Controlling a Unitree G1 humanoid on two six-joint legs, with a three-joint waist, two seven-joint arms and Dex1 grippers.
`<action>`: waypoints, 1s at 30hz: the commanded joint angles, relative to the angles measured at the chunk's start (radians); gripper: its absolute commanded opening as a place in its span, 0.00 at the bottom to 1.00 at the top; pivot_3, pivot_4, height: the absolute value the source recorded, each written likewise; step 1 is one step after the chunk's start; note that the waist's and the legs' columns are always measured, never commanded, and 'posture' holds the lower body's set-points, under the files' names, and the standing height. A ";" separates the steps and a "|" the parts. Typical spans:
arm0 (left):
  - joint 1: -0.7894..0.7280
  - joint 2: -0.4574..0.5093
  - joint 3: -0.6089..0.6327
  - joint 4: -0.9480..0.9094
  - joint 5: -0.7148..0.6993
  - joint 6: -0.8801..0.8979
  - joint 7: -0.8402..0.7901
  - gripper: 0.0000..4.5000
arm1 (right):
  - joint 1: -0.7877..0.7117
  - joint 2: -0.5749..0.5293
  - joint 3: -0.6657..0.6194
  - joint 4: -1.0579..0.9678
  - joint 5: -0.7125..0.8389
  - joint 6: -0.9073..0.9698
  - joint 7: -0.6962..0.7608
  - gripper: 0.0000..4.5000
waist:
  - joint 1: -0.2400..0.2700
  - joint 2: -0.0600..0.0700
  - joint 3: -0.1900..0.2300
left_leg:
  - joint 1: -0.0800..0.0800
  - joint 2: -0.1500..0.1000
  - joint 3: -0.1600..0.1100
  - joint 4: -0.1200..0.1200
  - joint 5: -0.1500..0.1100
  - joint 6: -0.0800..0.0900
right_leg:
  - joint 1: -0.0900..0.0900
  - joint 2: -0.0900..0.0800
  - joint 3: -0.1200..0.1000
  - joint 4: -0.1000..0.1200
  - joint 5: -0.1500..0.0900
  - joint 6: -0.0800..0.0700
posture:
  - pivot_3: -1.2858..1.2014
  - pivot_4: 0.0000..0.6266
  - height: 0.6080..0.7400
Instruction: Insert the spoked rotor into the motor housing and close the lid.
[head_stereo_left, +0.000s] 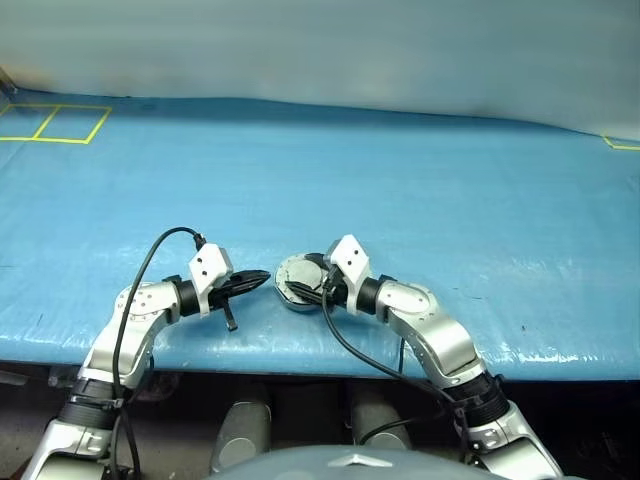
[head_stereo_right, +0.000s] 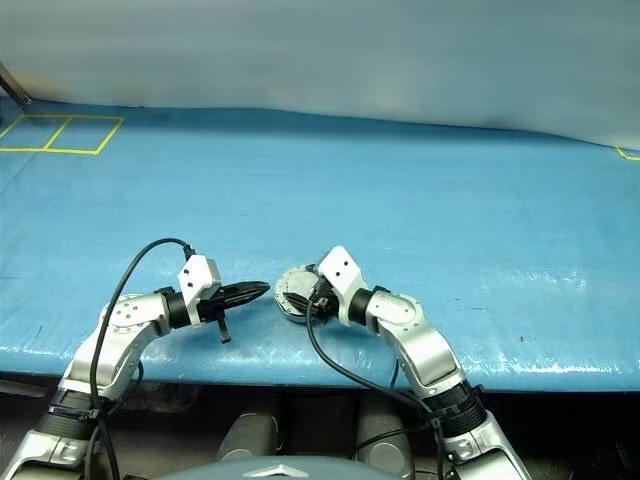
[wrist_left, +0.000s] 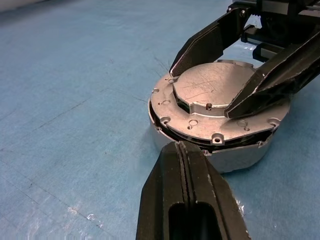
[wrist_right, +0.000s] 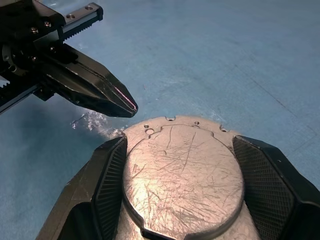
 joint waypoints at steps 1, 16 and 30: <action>0.002 0.005 0.019 -0.006 0.005 -0.018 0.006 0.00 | -0.027 0.016 -0.009 -0.041 -0.018 -0.002 -0.038 0.67 | 0.000 0.000 0.000 | 0.000 0.000 0.000 0.000 0.000 0.000 | 0.000 0.000 0.000 0.000 0.000 0.000 | 0.52 0.24 1.00; 0.007 0.005 0.018 0.010 0.007 -0.025 0.010 0.00 | -0.005 -0.005 0.066 0.024 -0.127 -0.007 -0.066 0.67 | -0.001 0.000 0.000 | -0.002 0.000 0.000 0.000 0.000 0.000 | -0.002 0.000 0.000 0.000 0.000 0.000 | 0.52 0.24 1.00; 0.008 0.003 0.015 0.024 0.009 -0.035 0.009 0.00 | -0.007 0.052 0.001 -0.006 -0.023 0.094 -0.050 0.67 | -0.001 0.000 0.000 | 0.002 0.001 0.000 0.000 0.000 -0.001 | 0.001 0.000 0.000 0.000 0.000 0.000 | 0.52 0.24 1.00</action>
